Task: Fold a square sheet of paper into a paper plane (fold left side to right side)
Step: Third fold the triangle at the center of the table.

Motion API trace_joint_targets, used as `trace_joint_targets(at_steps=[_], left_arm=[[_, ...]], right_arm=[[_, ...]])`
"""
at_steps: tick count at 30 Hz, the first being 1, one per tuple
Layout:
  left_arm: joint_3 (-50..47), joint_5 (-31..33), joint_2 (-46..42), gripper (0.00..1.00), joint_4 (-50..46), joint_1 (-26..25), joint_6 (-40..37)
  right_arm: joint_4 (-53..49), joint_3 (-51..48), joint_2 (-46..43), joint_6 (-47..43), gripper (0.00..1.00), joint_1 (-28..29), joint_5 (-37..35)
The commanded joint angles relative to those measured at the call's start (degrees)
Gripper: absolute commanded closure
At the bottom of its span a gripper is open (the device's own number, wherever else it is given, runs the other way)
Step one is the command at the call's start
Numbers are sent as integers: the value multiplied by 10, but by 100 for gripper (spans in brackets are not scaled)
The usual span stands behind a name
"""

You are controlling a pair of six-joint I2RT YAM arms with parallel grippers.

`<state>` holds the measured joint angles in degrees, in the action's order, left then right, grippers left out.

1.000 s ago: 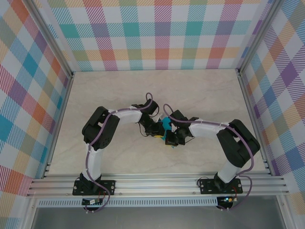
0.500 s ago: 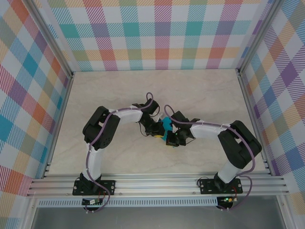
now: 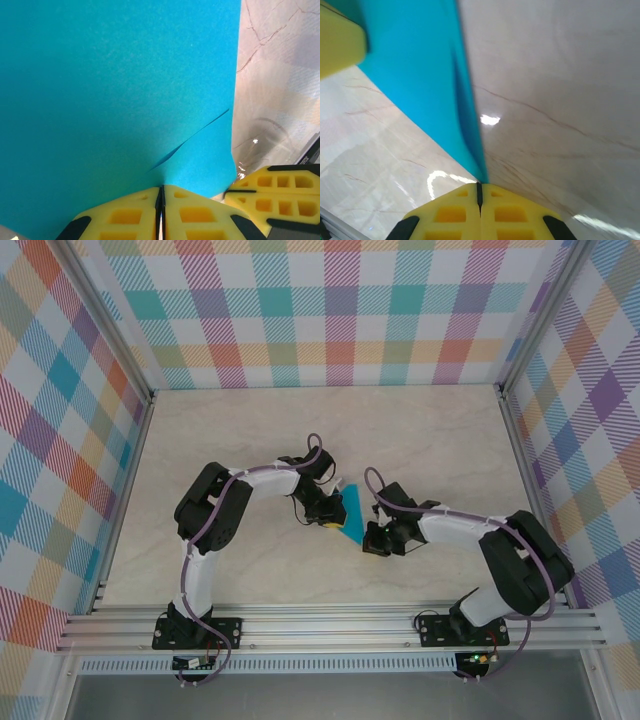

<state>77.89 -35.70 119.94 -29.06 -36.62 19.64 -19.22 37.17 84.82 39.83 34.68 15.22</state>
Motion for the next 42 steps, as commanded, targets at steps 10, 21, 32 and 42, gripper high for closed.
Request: trace_joint_targets(at_steps=[10, 21, 32, 42], left_arm=[[-9, 97, 26, 89, -21, 1, -11], [-9, 97, 23, 89, -21, 1, -10], [-7, 107, 20, 89, -30, 2, -15], [3, 97, 8, 88, -38, 7, -17]], right_arm=[[-23, 69, 8, 9, 98, 10, 25], [-43, 138, 126, -4, 98, 27, -38], [-83, 26, 79, -3, 98, 25, -50], [-93, -26, 34, -8, 96, 20, -51]])
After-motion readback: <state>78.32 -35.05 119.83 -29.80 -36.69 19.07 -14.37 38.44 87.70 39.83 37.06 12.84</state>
